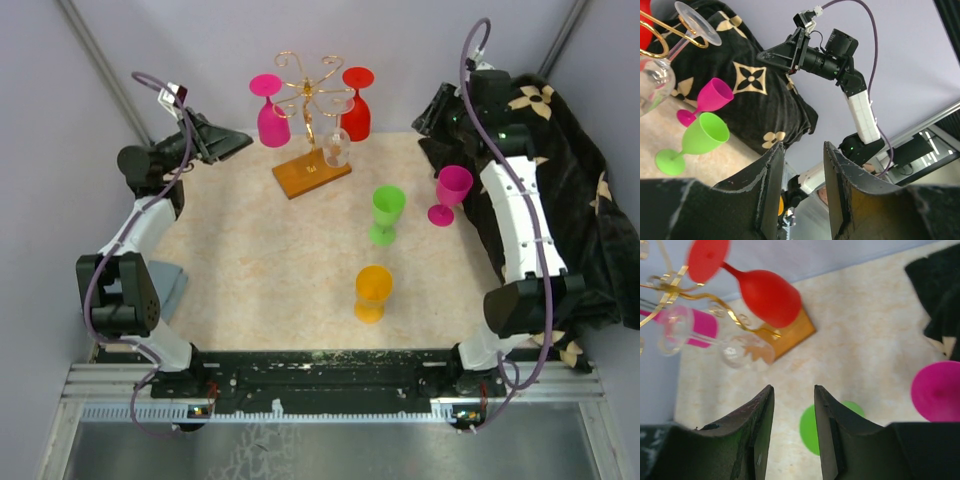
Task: Place the wine glass upside down on the wine glass rack
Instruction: Pick up the wine glass at the center of the board.
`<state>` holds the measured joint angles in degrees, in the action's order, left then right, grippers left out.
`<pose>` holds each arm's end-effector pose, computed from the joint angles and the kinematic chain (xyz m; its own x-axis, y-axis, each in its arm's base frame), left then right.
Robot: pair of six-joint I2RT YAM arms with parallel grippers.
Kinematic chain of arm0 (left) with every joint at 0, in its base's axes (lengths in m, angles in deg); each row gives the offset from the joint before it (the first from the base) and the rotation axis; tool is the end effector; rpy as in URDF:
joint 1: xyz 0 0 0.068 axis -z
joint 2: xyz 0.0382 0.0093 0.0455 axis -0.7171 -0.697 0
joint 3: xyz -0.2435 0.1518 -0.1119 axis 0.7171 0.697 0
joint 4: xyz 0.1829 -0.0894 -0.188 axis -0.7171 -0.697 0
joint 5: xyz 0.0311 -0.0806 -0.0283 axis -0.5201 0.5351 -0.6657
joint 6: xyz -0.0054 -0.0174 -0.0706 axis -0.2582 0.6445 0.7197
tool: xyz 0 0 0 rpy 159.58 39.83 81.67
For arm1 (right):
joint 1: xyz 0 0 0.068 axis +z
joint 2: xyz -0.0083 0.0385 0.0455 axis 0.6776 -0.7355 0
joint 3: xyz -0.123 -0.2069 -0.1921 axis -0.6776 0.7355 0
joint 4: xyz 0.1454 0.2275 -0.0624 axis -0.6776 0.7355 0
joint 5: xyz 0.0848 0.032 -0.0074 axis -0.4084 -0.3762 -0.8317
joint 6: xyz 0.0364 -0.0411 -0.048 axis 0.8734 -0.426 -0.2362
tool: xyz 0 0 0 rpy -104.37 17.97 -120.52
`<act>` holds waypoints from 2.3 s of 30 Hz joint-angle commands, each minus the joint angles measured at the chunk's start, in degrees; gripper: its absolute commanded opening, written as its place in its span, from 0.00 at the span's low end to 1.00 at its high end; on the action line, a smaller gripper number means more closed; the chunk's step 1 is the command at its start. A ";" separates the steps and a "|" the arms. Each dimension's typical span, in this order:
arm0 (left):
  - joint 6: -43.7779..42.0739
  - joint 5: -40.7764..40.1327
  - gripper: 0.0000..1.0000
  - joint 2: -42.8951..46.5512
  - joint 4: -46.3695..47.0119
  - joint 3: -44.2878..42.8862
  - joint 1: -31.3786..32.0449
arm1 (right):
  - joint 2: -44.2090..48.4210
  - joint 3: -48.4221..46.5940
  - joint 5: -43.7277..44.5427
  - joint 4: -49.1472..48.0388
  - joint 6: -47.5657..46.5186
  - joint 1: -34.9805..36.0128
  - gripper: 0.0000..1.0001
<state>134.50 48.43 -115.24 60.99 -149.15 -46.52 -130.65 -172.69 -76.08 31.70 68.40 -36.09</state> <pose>0.3713 -0.0498 0.4374 -0.6750 -0.4489 -0.5856 0.6673 -0.0328 -0.7441 0.3788 0.0555 0.4891 -0.4844 0.4086 -0.7736 -0.0704 0.8632 0.5000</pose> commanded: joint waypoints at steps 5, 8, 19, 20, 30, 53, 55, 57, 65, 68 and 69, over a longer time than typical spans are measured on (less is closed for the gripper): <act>-18.81 2.17 0.44 4.98 -20.49 -0.65 0.69 | -7.12 0.30 11.88 11.11 -9.16 -0.42 0.38; -22.28 2.03 0.44 5.57 -24.54 -0.46 0.76 | -8.86 0.67 14.90 12.02 -10.24 -0.38 0.38; -22.52 2.26 0.44 5.36 -23.52 0.94 0.89 | -11.87 1.37 22.11 12.80 -11.68 -0.37 0.37; -22.43 2.24 0.44 5.30 -23.33 0.94 0.89 | -12.16 1.29 22.41 12.80 -11.77 -0.36 0.37; -22.01 2.66 0.44 4.72 -22.56 0.53 0.95 | -14.60 1.93 24.59 12.22 -12.18 -0.42 0.38; -21.64 2.86 0.44 4.50 -22.47 -0.38 0.93 | -18.95 2.95 24.48 10.43 -11.82 -0.42 0.02; -21.69 2.87 0.44 4.50 -22.63 -0.50 0.94 | -18.38 2.95 24.89 10.33 -11.65 -0.42 0.00; -21.80 2.77 0.44 4.50 -22.81 -0.58 0.83 | -17.59 2.79 25.33 10.25 -11.45 -0.46 0.00; -23.10 2.14 0.44 4.24 -26.10 -1.97 0.95 | -9.73 -0.20 28.67 7.76 -10.33 2.43 0.00; -25.90 1.38 0.44 4.69 -30.31 -3.71 1.09 | -6.51 -1.87 29.76 4.79 -9.82 4.39 0.00; -26.11 1.11 0.44 4.78 -30.72 -4.08 1.10 | -5.34 -2.26 29.97 3.41 -9.80 5.08 0.00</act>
<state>111.85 50.27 -111.03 33.74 -149.82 -45.89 -144.77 -169.80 -49.10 42.61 57.56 -33.81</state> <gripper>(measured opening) 0.443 0.012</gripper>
